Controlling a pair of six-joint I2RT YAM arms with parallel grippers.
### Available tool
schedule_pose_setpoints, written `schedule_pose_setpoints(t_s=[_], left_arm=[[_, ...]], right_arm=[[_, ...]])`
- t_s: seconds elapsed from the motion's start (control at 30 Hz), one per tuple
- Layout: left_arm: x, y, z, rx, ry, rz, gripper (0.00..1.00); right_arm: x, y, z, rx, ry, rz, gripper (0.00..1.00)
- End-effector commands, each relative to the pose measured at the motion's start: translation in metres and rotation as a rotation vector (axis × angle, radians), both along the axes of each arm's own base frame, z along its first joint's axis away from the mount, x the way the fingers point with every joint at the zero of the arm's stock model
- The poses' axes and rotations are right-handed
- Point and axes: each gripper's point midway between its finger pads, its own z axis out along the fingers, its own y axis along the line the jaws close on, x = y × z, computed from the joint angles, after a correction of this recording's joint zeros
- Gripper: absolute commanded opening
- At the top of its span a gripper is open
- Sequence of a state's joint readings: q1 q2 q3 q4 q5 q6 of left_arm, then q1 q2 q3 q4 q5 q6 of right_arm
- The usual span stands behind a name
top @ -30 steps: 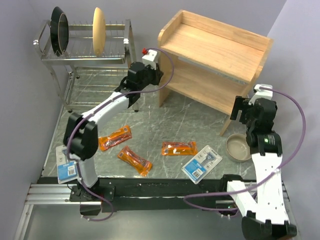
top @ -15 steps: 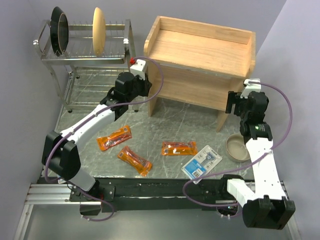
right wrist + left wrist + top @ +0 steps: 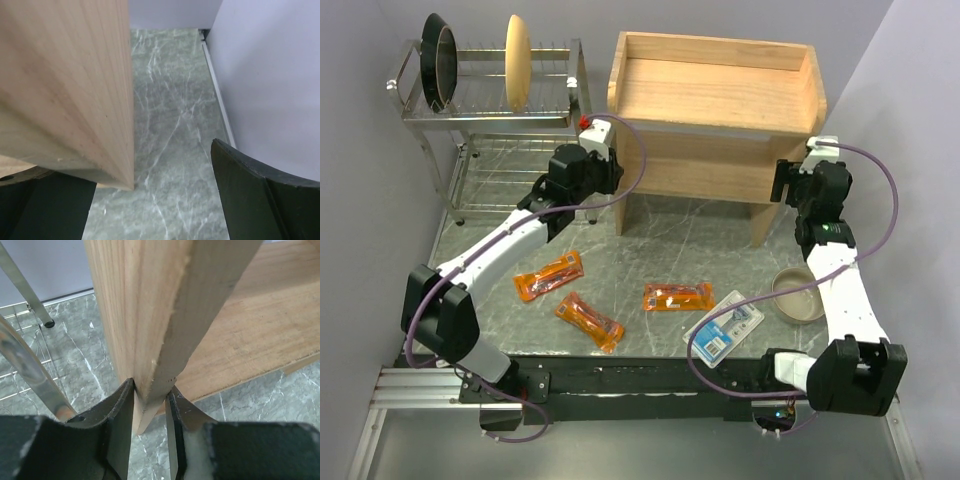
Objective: Place and organize the shaving razors onto the shelf
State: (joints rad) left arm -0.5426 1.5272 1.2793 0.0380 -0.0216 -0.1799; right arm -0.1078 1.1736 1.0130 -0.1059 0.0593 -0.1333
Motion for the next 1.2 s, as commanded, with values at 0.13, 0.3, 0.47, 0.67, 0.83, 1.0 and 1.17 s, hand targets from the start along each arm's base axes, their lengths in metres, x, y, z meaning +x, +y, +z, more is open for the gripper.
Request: schedule_pose_setpoints(t_s=[0.13, 0.3, 0.47, 0.67, 0.83, 1.0, 1.17], left_arm=[[-0.007, -0.026, 0.033, -0.065, -0.038, -0.073, 0.58], [-0.022, -0.018, 0.024, -0.02, 0.014, -0.063, 0.8], [-0.061, 0.005, 0.028, -0.018, 0.05, -0.067, 0.99], [-0.139, 0.013, 0.007, 0.016, 0.089, -0.304, 0.99], [-0.189, 0.004, -0.033, 0.204, 0.051, -0.662, 1.0], [-0.202, 0.003, -0.091, 0.291, 0.187, -0.788, 0.99], [-0.178, 0.004, -0.111, 0.377, 0.16, -0.722, 0.99]], right_arm=[[0.034, 0.01, 0.045, -0.111, -0.134, 0.089, 0.92], [0.017, 0.017, 0.049, -0.073, -0.147, 0.098, 0.94], [-0.021, 0.021, 0.068, -0.049, -0.135, 0.094, 1.0], [-0.086, 0.047, 0.044, -0.155, -0.036, 0.288, 1.0], [-0.146, 0.106, -0.01, -0.369, 0.123, 0.845, 1.0], [-0.183, 0.121, -0.06, -0.475, 0.303, 1.138, 0.98], [-0.21, 0.117, -0.107, -0.607, 0.458, 1.424, 0.9]])
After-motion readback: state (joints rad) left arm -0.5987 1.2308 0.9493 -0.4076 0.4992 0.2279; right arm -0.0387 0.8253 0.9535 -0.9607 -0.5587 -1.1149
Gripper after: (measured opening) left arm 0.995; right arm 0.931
